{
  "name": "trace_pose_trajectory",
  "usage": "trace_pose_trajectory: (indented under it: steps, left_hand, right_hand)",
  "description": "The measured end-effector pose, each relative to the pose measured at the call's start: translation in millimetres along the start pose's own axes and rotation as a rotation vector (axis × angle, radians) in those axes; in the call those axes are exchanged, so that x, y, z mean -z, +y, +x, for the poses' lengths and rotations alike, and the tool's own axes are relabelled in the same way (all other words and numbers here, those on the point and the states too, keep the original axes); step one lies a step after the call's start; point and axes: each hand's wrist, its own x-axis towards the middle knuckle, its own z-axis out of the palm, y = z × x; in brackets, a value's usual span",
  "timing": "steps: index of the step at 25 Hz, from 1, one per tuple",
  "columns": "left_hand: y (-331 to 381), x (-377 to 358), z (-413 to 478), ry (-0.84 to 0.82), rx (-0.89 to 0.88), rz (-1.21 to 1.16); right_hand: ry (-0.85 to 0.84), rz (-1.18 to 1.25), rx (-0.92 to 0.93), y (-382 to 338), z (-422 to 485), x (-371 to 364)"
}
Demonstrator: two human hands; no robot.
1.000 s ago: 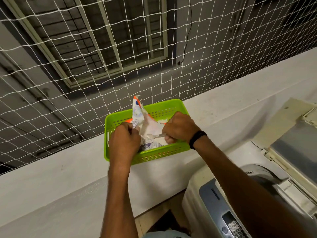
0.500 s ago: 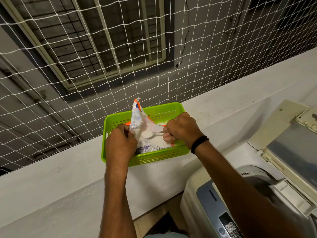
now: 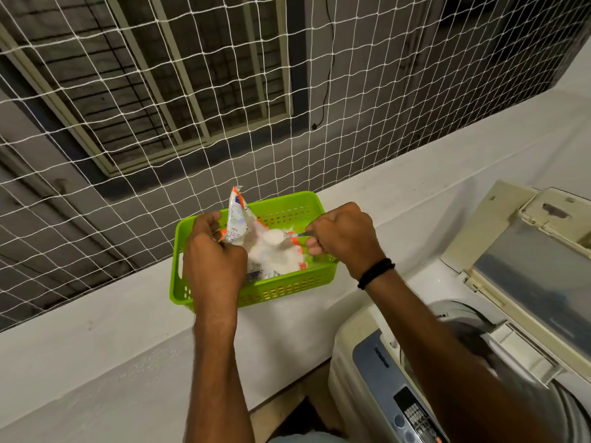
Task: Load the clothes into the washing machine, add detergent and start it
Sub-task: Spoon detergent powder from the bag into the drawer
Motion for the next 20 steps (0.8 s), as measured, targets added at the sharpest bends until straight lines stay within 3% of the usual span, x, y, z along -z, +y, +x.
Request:
trace_pose_trajectory:
  steps: [6,10,14,20]
  left_hand:
    - [10,-6,-4,0.123,-0.059,-0.112]
    - [16,-17,-7,0.127,-0.103,-0.246]
    - [34,-36,-17,0.086,-0.178,-0.282]
    - [64,-85,-40,-0.061,-0.264,-0.336]
  right_hand:
    - [-0.050,0.325,-0.187,-9,-6,16]
    - [-0.105,0.421,-0.219,-12,-13,36]
    - [-0.099,0.470,-0.195,-8,-22,64]
    - [0.044,0.505,-0.232,11,-38,128]
